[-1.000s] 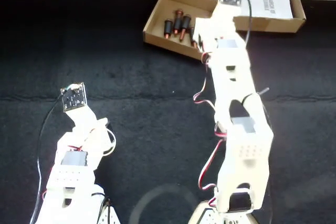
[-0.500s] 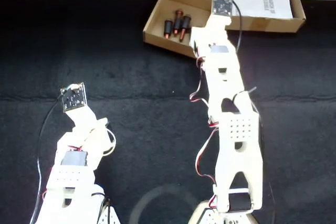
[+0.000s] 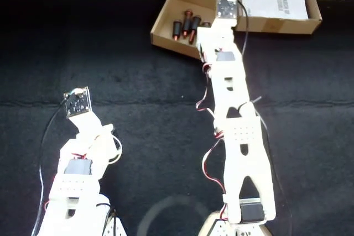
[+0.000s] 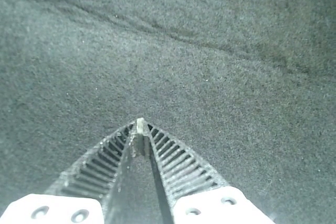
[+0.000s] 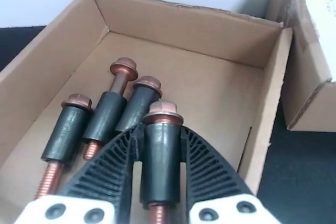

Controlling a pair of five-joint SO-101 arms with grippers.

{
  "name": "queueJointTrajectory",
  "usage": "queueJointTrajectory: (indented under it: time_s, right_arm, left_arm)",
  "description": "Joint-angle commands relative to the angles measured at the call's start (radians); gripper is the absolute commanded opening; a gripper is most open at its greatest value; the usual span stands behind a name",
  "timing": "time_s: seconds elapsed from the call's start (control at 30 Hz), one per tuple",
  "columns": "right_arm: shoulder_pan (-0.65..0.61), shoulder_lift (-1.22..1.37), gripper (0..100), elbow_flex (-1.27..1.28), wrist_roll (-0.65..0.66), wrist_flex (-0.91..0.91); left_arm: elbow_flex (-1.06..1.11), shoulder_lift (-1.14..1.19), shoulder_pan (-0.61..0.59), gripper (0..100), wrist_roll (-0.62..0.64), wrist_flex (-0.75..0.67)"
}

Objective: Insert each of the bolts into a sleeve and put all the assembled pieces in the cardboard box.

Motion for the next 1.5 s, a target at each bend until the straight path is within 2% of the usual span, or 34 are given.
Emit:
queueJointTrajectory:
  time_s: [0.0, 0.17, 0.27, 0.7, 1.2, 1.47]
  right_arm:
    - [0.018, 0.013, 5.0, -0.030, 0.006, 0.028]
    - [0.005, -0.059, 26.4, -0.031, 0.002, 0.219]
    - [0.005, -0.134, 33.1, -0.031, 0.002, 0.286]
    - [0.002, -0.599, 33.3, -0.031, 0.000, 0.657]
    - [0.001, -1.006, 33.3, -0.031, 0.006, 1.273]
    - [-0.005, -1.343, 33.3, -0.019, 0.002, 1.299]
  left_arm:
    - [-0.001, -0.010, -0.041, 1, 0.003, -0.049]
    - [-0.001, -0.012, -0.047, 1, 0.005, -0.048]
    - [-0.001, -0.012, -0.047, 1, 0.005, -0.048]
    - [-0.001, -0.008, -0.047, 1, 0.005, -0.048]
    - [0.018, -0.015, -0.045, 1, 0.005, -0.048]
    - [0.018, -0.015, -0.044, 1, 0.002, -0.048]
